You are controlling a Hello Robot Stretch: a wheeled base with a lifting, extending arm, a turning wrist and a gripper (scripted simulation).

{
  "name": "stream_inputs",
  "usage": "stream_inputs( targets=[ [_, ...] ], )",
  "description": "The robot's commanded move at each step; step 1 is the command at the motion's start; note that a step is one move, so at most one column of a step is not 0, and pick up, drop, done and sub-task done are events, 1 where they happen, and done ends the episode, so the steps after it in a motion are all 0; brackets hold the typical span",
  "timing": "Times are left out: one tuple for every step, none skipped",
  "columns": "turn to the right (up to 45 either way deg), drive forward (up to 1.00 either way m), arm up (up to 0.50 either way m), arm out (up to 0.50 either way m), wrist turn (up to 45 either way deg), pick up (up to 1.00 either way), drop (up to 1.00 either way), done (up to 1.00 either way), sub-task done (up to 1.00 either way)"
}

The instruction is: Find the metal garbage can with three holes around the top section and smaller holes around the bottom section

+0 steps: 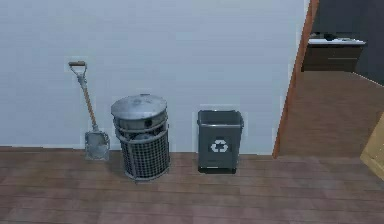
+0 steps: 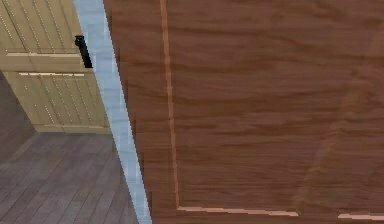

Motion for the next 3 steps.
stream_inputs(
  targets=[
    [3.0,0.0,0.0,0.0,0.0,0.0,0.0,0.0,0.0],
    [0.0,0.65,0.0,0.0,0.0,0.0,0.0,0.0,0.0],
    [-30.0,0.0,0.0,0.0,0.0,0.0,0.0,0.0,0.0]
  ],
)
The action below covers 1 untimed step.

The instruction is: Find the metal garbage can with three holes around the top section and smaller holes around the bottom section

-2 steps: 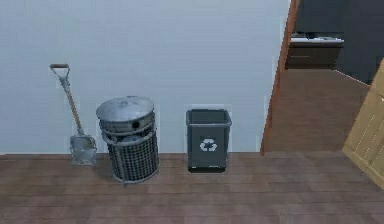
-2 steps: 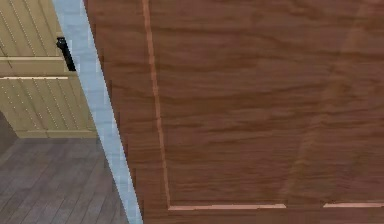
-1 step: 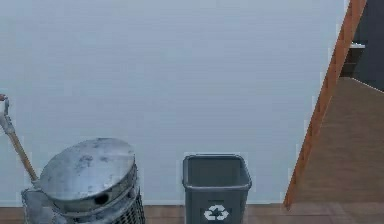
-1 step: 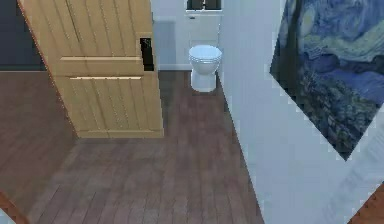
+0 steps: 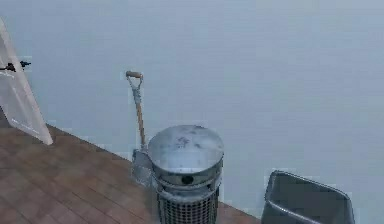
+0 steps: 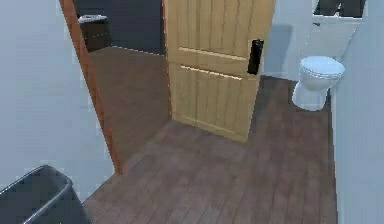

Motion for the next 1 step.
stream_inputs(
  targets=[
    [0.0,0.0,0.0,0.0,0.0,0.0,0.0,1.0,0.0]
  ],
)
